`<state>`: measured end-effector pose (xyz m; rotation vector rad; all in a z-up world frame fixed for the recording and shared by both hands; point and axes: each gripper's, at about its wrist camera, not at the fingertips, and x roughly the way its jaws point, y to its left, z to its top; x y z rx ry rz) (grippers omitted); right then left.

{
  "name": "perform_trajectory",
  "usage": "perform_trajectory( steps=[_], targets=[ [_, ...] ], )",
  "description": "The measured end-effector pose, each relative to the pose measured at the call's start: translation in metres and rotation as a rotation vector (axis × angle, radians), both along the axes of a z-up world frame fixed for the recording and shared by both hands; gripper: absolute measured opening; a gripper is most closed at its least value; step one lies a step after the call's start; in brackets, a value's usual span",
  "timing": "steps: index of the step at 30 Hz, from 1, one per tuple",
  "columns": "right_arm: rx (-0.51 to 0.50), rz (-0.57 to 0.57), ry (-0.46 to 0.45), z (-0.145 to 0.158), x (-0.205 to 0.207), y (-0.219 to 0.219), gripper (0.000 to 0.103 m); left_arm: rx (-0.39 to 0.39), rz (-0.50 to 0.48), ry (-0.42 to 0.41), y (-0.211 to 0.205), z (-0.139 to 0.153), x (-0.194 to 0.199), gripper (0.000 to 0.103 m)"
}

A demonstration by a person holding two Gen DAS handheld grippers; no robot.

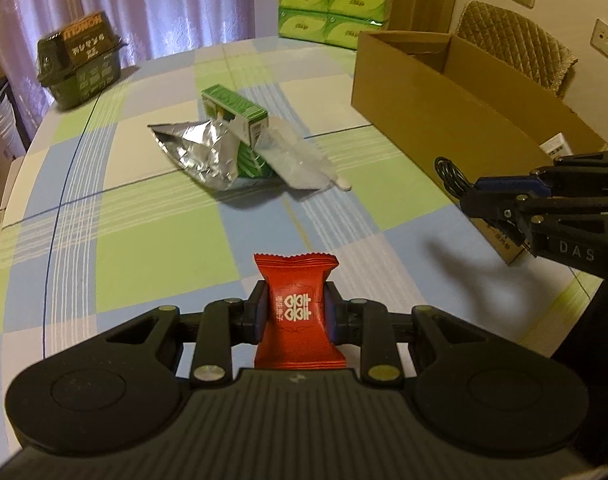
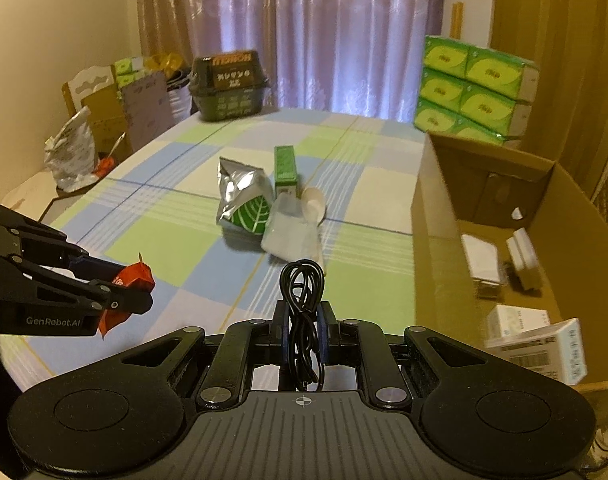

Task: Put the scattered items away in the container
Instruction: 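Lift the cable and candy packet and carry both over the cardboard box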

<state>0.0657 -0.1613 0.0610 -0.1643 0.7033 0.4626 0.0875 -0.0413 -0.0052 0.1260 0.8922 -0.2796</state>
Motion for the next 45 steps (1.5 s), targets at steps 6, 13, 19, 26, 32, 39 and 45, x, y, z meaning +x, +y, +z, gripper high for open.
perform_trajectory(
  steps=[6,13,19,26,32,39,45],
  targets=[
    [0.007,-0.021,-0.025,0.011,-0.001,-0.013,0.016,0.002,-0.027,-0.017,-0.014,0.008,0.0,0.023],
    [0.018,-0.057,-0.073,0.033,0.004,-0.035,0.016,0.013,-0.095,-0.056,-0.044,0.022,0.012,0.023],
    [0.027,-0.132,-0.13,0.061,0.02,-0.076,0.016,-0.002,-0.187,-0.115,-0.093,0.046,0.032,0.023],
    [0.012,-0.247,-0.155,0.075,0.042,-0.136,0.016,-0.072,-0.298,-0.152,-0.16,0.073,0.057,0.023],
    [0.013,-0.304,-0.119,0.061,0.052,-0.172,0.016,-0.161,-0.339,-0.11,-0.205,0.075,0.084,0.023],
    [0.033,-0.316,-0.084,0.045,0.053,-0.19,0.016,-0.158,-0.338,-0.052,-0.231,0.052,0.099,0.024],
    [0.049,-0.312,-0.074,0.039,0.057,-0.19,0.016,-0.146,-0.295,-0.045,-0.22,0.046,0.101,0.039]
  ],
)
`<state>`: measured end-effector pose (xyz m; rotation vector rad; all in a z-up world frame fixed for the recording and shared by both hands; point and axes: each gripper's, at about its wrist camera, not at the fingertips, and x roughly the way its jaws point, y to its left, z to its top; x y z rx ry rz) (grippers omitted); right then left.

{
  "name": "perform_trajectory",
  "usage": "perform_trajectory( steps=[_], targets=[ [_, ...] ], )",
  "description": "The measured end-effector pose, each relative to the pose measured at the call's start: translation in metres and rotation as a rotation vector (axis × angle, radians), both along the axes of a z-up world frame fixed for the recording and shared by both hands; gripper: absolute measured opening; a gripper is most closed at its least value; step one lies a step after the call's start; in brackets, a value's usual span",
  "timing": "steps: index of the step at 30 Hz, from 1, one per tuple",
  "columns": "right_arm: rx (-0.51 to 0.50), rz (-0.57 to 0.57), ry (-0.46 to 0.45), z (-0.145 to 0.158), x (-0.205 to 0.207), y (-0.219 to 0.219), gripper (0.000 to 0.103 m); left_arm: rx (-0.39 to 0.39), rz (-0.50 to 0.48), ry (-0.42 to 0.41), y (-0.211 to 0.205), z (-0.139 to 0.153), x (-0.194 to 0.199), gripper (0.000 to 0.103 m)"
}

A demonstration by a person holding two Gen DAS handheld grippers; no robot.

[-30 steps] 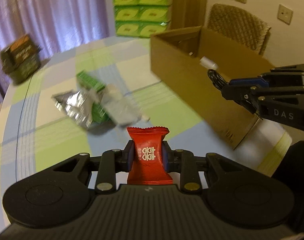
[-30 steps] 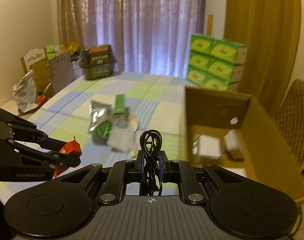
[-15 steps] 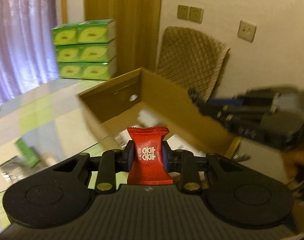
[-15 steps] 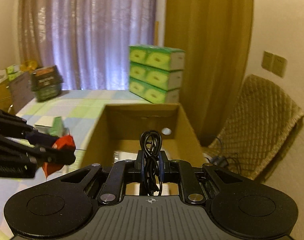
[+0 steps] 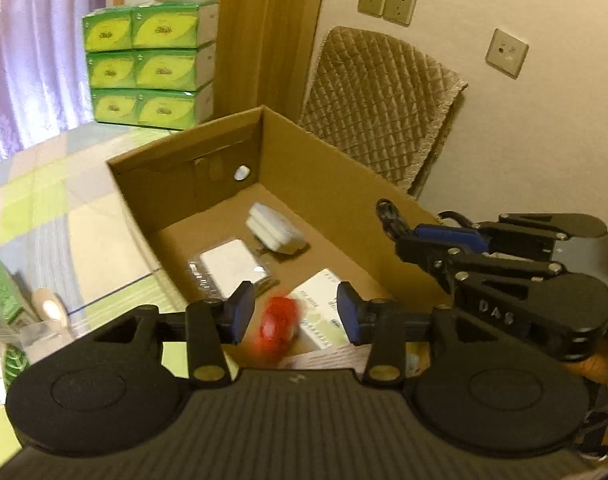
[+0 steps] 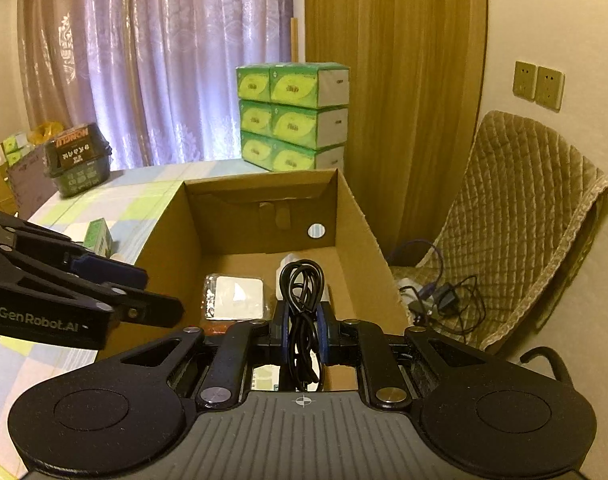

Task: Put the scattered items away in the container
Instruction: 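Open both tools to drop the cable and candy packet into the box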

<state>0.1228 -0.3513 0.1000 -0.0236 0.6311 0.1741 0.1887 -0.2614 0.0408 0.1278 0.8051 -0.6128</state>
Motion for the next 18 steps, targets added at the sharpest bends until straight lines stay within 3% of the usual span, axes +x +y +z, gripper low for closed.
perform_trajectory(
  steps=[18],
  targets=[
    [0.043,0.03,-0.018,0.007,0.003,0.011,0.016,0.0,0.088,-0.008,0.051,-0.001,-0.028,0.043]
  ],
)
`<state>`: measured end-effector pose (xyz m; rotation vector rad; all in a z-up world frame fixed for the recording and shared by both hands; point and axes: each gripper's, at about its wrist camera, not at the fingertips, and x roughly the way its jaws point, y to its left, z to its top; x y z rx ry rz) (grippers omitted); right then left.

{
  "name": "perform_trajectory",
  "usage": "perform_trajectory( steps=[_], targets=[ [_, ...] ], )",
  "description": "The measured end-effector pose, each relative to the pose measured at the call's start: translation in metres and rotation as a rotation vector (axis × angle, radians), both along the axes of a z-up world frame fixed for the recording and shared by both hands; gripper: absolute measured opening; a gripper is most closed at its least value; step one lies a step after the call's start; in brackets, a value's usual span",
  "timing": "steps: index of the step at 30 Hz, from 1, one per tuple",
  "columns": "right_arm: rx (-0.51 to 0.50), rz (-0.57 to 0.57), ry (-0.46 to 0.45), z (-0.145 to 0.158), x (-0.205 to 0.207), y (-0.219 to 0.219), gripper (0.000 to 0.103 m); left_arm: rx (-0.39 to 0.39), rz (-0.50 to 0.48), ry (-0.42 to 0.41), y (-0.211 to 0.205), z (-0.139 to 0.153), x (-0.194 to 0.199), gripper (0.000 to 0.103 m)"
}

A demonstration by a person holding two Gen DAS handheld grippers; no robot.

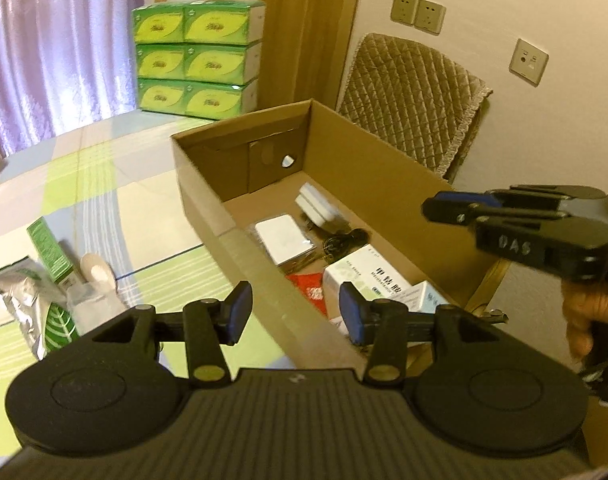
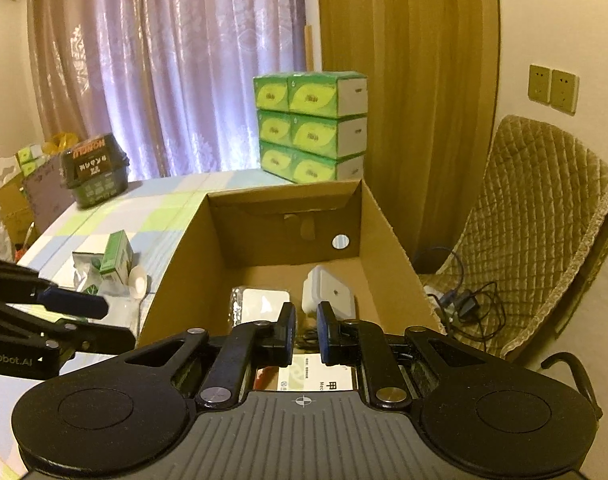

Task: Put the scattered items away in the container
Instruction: 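Open both tools to drop the cable and candy packet into the box, then return both tools to the table toward the foil bag and plastic tray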

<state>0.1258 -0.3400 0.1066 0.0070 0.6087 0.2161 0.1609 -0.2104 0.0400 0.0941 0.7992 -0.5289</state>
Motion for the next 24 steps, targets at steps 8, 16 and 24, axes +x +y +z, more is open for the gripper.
perform_trajectory(
  steps=[8,16,24],
  targets=[
    [0.006,0.005,-0.018,0.007,-0.014,0.013,0.017,-0.014,0.049,0.002,0.025,-0.003,-0.011,0.055],
    [0.052,0.06,-0.038,0.021,-0.028,0.047,0.043,0.014,0.176,0.011,0.089,-0.014,-0.037,0.071],
    [0.041,0.176,-0.073,0.027,-0.038,0.104,0.099,0.062,0.342,0.024,0.168,-0.025,-0.053,0.076]
  ],
)
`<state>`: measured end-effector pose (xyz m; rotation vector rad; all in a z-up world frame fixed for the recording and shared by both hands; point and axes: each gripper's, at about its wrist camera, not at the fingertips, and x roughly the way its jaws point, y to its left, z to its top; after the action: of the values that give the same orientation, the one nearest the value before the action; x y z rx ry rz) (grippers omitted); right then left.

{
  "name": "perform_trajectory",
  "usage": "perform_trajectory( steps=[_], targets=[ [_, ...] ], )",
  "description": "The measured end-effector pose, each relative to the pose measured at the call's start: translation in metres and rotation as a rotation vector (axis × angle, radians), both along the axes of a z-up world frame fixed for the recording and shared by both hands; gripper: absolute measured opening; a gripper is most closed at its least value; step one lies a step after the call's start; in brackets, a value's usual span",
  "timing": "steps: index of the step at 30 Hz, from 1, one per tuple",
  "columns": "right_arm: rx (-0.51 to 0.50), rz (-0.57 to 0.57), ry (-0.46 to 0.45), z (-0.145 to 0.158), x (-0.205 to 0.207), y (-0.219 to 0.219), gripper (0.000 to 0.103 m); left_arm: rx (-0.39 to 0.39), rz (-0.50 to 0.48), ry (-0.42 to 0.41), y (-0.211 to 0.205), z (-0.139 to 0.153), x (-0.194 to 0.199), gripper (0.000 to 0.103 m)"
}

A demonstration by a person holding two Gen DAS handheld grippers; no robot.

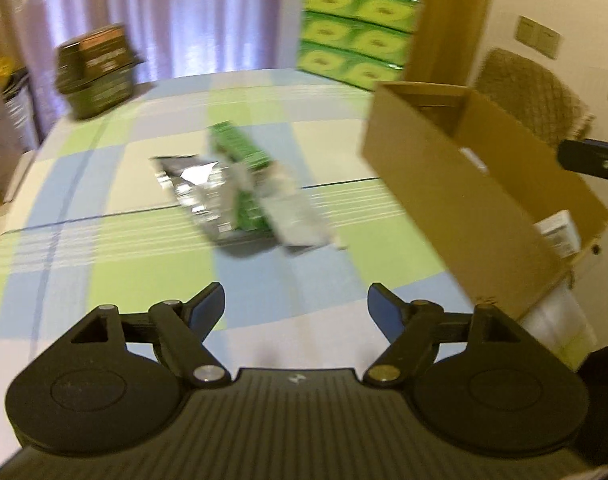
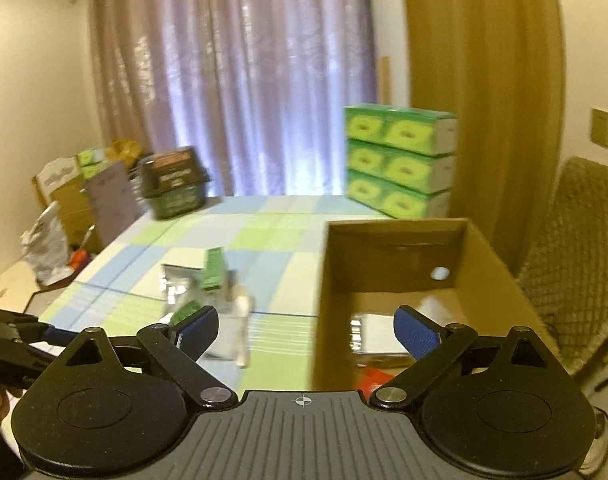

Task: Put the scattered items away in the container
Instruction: 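Return both tools to the table toward the foil bag and plastic tray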

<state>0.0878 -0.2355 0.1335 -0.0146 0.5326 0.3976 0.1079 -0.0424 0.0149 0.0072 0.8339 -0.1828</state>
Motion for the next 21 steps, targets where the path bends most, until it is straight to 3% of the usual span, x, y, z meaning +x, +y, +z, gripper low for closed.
perform_trajectory(
  steps=[6,21],
  targets=[
    [-0.026,0.097,0.014,-0.004,0.0,0.044,0.099,0.013,0.069,-0.009,0.039,-0.002,-0.008,0.081],
    [-0.088,0.191,0.116,-0.04,0.013,0.099,0.099,0.004,0.12,0.017,0.073,-0.018,-0.009,0.09]
  ],
)
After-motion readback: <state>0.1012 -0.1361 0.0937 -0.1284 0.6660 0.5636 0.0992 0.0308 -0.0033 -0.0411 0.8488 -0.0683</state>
